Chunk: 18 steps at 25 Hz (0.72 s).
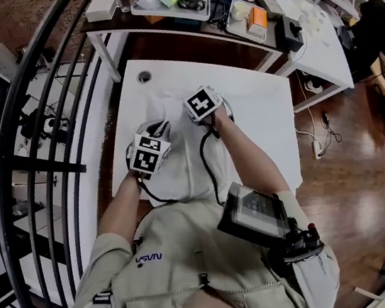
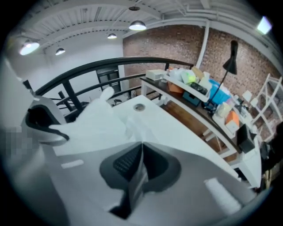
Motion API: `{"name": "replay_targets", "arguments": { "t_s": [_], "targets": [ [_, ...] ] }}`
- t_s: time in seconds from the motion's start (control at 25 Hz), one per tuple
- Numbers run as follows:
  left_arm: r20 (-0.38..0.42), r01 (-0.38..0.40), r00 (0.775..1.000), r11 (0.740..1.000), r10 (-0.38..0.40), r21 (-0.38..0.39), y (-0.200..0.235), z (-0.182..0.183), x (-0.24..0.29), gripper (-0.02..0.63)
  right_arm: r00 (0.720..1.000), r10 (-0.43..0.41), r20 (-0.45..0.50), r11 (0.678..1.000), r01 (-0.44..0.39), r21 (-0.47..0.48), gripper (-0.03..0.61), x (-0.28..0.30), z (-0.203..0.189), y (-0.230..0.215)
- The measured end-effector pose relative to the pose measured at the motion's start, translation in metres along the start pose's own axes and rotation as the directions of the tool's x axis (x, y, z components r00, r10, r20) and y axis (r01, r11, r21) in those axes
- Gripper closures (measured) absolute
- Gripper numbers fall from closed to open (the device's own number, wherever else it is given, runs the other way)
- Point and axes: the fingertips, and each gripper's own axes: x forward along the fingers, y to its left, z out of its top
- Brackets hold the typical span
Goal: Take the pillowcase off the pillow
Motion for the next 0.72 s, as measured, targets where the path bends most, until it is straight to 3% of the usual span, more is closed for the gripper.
{"name": "replay_targets", "arguments": {
  "t_s": [0.04, 0.16, 0.36, 0.52, 0.64, 0.72],
  "targets": [
    [0.039, -0.004, 0.999, 1.000, 0.005, -0.021, 0.001, 0.006, -0.011, 0.589, 0.999, -0.010, 0.048, 1.000, 0.010, -0.009, 0.571, -0.003, 0.008, -0.002],
    [0.141, -0.017, 0.990, 0.996, 0.028, -0.084, 0.008, 0.027, -0.038, 0.589, 0.987, -0.067, 0.146, 0.998, 0.067, 0.009, 0.572, -0.022, 0.023, -0.023],
    [0.247, -0.056, 0.965, 0.992, 0.082, -0.111, 0.018, 0.047, -0.073, 0.589, 0.964, -0.192, 0.182, 0.980, 0.179, 0.083, 0.572, -0.061, 0.012, -0.067],
    [0.256, -0.077, 0.959, 0.981, 0.122, -0.176, 0.037, 0.034, -0.086, 0.591, 0.956, -0.260, 0.138, 0.960, 0.241, 0.140, 0.574, -0.073, -0.028, -0.087],
    [0.219, -0.101, 0.966, 0.982, 0.136, -0.161, 0.046, 0.021, -0.076, 0.589, 0.957, -0.274, 0.095, 0.946, 0.250, 0.209, 0.574, -0.065, -0.059, -0.094],
    [0.174, -0.118, 0.974, 0.982, 0.144, -0.149, 0.052, 0.012, -0.055, 0.591, 0.955, -0.272, 0.117, 0.949, 0.246, 0.195, 0.574, -0.060, -0.060, -0.091]
  ]
}}
